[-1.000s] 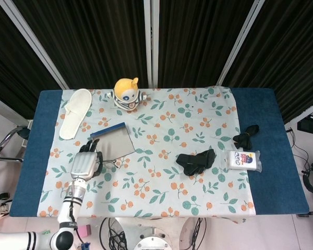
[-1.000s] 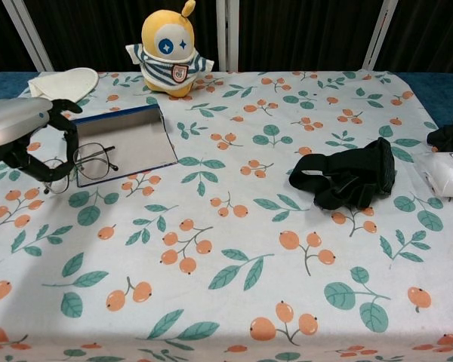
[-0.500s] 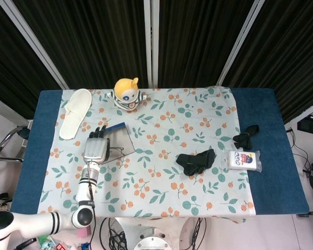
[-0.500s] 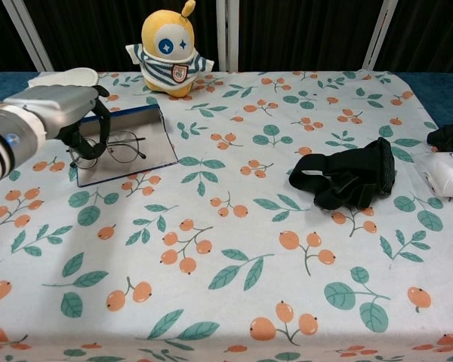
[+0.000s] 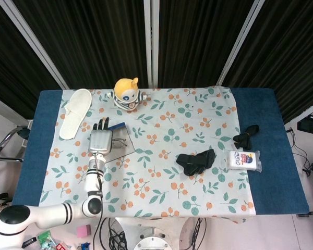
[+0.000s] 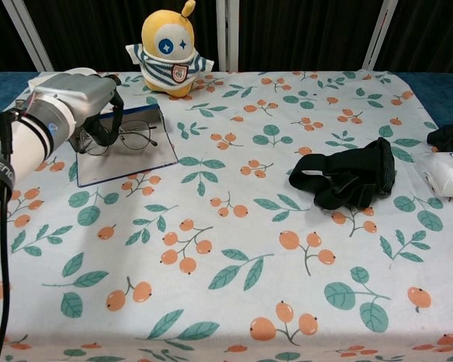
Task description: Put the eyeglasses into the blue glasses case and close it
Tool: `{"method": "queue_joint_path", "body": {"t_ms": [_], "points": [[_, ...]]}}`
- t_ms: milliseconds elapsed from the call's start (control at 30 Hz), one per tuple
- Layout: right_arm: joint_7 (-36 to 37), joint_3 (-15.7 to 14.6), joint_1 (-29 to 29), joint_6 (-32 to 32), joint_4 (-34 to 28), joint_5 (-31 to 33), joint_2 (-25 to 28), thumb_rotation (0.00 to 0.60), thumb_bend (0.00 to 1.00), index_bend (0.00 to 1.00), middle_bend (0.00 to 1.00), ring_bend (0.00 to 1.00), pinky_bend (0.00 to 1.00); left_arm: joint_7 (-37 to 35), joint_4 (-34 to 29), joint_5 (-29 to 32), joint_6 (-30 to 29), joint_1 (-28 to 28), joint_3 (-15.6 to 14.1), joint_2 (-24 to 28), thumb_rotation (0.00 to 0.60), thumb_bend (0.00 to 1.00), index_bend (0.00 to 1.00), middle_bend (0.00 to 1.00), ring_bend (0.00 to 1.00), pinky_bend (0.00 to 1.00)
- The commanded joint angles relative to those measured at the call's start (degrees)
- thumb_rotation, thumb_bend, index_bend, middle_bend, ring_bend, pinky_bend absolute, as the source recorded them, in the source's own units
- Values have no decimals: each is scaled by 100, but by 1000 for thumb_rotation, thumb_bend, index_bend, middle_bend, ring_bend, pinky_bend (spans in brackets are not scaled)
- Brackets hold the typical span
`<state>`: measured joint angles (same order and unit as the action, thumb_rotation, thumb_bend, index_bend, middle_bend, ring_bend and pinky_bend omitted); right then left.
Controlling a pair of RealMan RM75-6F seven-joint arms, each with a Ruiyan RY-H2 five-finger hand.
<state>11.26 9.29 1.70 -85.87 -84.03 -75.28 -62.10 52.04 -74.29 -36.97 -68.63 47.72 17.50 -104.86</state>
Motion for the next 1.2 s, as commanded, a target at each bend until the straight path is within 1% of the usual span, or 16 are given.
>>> {"method": "queue_joint_path", "body": {"t_ms": [33,167,533,667,767,800,933,1033,1200], "points": [[11,2,8,-6,-3,-3,11,600,237,0,0,0,0,59,292,47,57,107,42,-129,600,459,613,0,3,147],[19,3,20,-13,-3,-1,18,600,238,0,0,0,0,44,501,123,132,161,117,-206,600,459,612,0,3,147],[-51,-2,2,44,-38,7,29,600,237,0,0,0,0,57,765,234,209,264,251,-281,600,465,589,0,2,148],[-72,0,-5,70,-60,22,41,600,238,0,0,0,0,61,850,261,241,288,270,-305,600,461,558,0,3,148],[-72,0,-7,79,-66,23,47,600,237,0,0,0,0,66,888,283,283,290,261,-312,600,452,461,0,3,148],[-70,0,-6,79,-68,24,50,600,237,0,0,0,0,69,896,288,295,291,258,-311,600,445,397,0,3,148],[-57,2,2,70,-76,21,65,600,238,0,0,0,0,77,901,277,289,299,258,-302,600,433,208,0,3,147],[-46,-2,5,76,-78,19,69,600,238,0,0,0,0,67,865,244,264,288,242,-283,600,434,135,0,3,147],[-25,-17,8,62,-58,-19,51,600,238,0,0,0,0,-13,693,130,149,229,212,-227,600,434,75,0,3,147]]}}
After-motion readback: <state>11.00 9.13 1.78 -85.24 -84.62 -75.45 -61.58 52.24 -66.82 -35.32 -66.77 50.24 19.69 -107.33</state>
